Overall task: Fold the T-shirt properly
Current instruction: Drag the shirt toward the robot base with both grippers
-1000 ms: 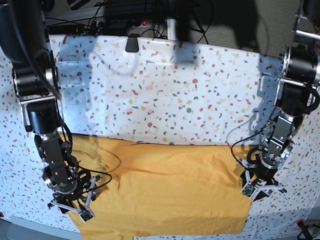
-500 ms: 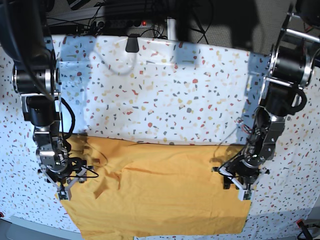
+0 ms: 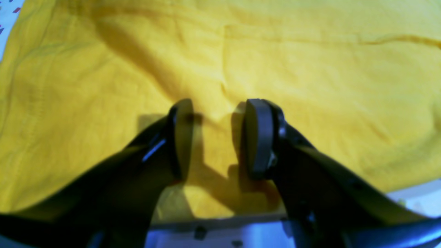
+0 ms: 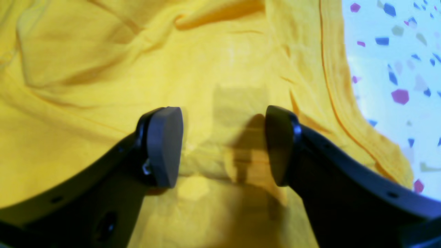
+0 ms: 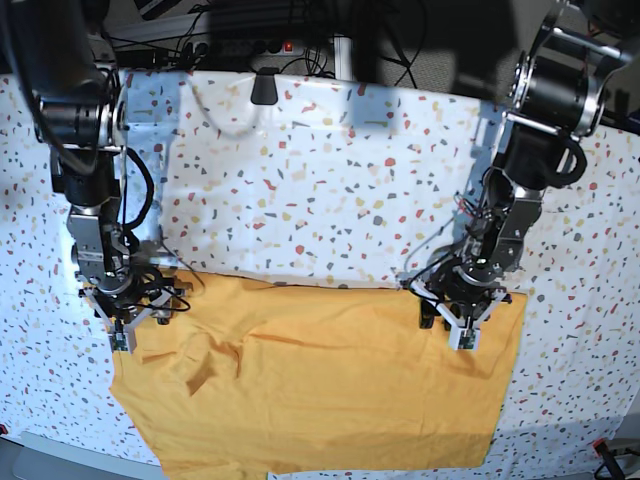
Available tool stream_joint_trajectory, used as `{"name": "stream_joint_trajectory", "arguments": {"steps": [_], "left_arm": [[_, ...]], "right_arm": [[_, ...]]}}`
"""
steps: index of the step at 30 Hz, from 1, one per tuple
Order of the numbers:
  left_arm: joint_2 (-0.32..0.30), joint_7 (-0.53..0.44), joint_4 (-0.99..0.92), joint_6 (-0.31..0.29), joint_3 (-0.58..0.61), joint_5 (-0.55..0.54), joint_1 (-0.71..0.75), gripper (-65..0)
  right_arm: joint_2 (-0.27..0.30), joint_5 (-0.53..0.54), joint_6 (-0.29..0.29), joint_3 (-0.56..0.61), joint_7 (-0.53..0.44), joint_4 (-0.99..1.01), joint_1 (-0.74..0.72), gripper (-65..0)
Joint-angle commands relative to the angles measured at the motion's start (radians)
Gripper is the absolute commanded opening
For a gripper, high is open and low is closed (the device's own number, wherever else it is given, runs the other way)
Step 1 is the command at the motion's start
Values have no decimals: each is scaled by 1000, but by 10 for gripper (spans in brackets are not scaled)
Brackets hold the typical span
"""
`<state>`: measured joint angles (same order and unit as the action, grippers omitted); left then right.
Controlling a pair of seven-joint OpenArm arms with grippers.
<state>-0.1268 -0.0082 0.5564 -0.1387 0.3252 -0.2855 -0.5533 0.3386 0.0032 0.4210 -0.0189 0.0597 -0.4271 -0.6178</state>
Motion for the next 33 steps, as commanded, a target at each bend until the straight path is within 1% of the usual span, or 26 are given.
{"name": "stream_joint_trajectory", "arguments": {"steps": [1, 3, 5, 7, 8, 11, 13, 16, 21, 24, 28, 29, 33], "left_arm": [[-5, 59, 12, 0, -5, -3, -23, -405], [-10, 140, 19, 0, -5, -4, -23, -406], [-11, 205, 35, 1, -5, -4, -19, -441], [-16, 252, 75, 1, -5, -4, -2, -482], [-16, 268, 106, 0, -5, -4, 13, -492], [-25, 325, 220, 9, -5, -4, 80, -493], [-26, 367, 317, 41, -5, -3, 135, -493], [-38, 413, 473, 72, -5, -3, 216, -493], [-66, 524, 679, 87, -6, 15, 309, -493], [-77, 573, 757, 94, -6, 58, 356, -493], [-79, 616, 831, 156, -11, 109, 422, -493], [-81, 622, 852, 163, -12, 120, 440, -493], [-93, 634, 961, 166, -12, 137, 531, -494]], "right_arm": [[10, -25, 21, 2, 78, -14, 2, -271], [11, -25, 21, 2, 114, -57, 26, -271], [14, -16, 21, 2, 154, -113, 56, -271], [22, 28, 21, 2, 197, -176, 92, -271], [26, 48, 22, 2, 218, -208, 112, -271], [32, 65, 24, 2, 272, -304, 173, -271], [40, 85, 26, 2, 299, -374, 219, -271], [58, 124, 26, 2, 334, -483, 291, -271], [99, 169, 26, 2, 392, -654, 408, -271], [125, 183, 26, 2, 405, -733, 482, -271], [153, 185, 25, -2, 412, -809, 575, -271], [158, 184, 25, -2, 415, -824, 597, -271], [182, 185, 24, -2, 425, -876, 678, -271]]}}
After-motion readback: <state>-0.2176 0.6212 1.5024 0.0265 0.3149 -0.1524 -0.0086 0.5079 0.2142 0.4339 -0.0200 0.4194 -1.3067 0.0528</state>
